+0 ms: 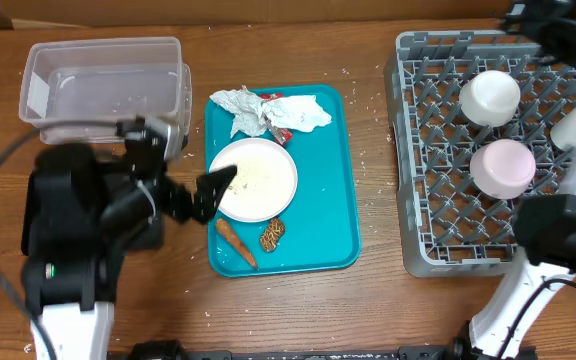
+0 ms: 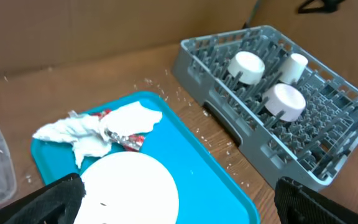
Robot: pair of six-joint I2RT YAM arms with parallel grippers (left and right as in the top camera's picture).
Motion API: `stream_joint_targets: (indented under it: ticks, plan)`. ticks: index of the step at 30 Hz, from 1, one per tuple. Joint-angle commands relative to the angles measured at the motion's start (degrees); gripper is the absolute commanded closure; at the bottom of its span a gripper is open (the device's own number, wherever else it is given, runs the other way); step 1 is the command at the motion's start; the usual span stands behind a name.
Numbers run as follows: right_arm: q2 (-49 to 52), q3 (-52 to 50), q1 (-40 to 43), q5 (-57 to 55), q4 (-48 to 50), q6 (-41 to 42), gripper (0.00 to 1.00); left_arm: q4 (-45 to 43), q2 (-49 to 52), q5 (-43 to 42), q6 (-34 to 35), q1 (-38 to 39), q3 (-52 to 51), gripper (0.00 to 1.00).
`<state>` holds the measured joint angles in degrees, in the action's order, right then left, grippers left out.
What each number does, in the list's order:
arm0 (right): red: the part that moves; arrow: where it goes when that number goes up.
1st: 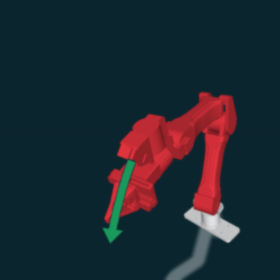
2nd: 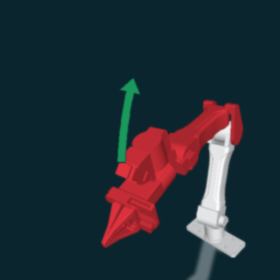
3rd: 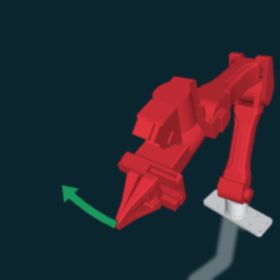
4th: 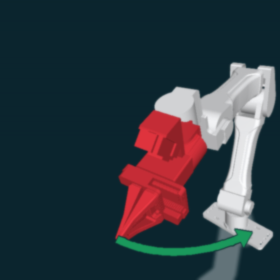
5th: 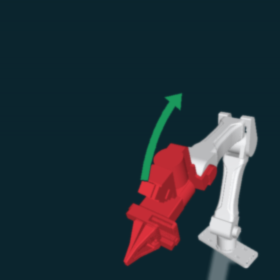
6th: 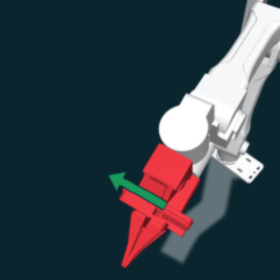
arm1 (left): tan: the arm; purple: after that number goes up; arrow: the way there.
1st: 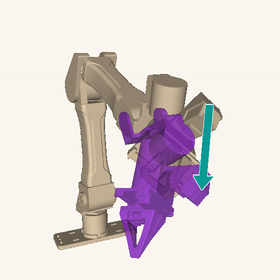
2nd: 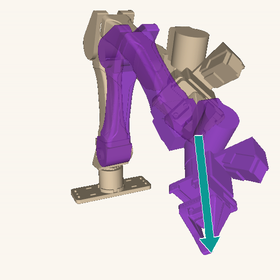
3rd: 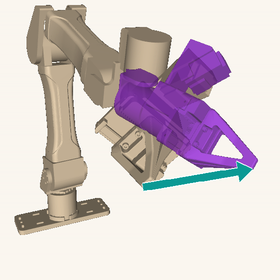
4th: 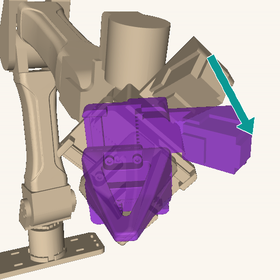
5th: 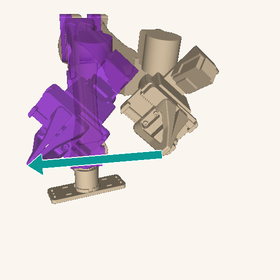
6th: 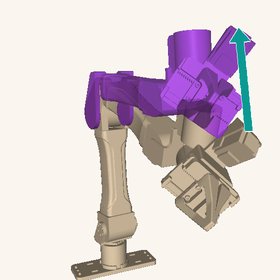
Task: Sort waste into correct bins and load items into the dishwasher
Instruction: 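Move the left gripper to the white rice plate and grasp its rim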
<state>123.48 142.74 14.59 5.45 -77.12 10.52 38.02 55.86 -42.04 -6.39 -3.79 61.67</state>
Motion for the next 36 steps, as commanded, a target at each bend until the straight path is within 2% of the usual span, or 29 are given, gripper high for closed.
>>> stream_joint_targets:
  ticks: [1, 6, 14, 18, 21, 25, 33, 36]
  plan:
    - [-1.2, 1.0, 3.5, -0.3, 0.3, 1.3, 0.0, 5.3, 8.0, 3.6, 1.4, 2.9, 6.2, 0.0]
    - [-1.2, 1.0, 6.6, -0.3, 0.3, 1.3, 0.0, 14.0, 16.2, 21.6, 6.9, 13.3, 12.6, 0.0]
    - [-1.2, 1.0, 7.3, -0.3, 0.3, 1.3, 0.0, 11.3, 21.8, 19.4, 8.6, 24.5, 13.1, 0.0]
    - [-1.2, 1.0, 7.3, -0.3, 0.3, 1.3, 0.0, 11.3, 25.5, 36.5, 19.3, 29.1, 13.3, 0.0]
    - [-1.2, 1.0, 7.3, -0.3, 0.3, 1.3, 0.0, 13.0, 28.7, 42.4, 22.8, 31.5, 14.5, 0.0]
    - [-1.2, 1.0, 7.3, -0.3, 0.3, 1.3, 0.0, 14.7, 33.0, 41.6, 24.2, 32.3, 17.0, 0.0]
    - [-1.2, 1.0, 7.3, -0.3, 0.3, 1.3, 0.0, 8.3, 39.3, 30.2, 24.2, 32.5, 17.1, 0.0]
    - [-1.2, 1.0, 7.3, -0.3, 0.3, 1.3, 0.0, 7.3, 42.0, 36.7, 25.4, 33.7, 17.1, 0.0]
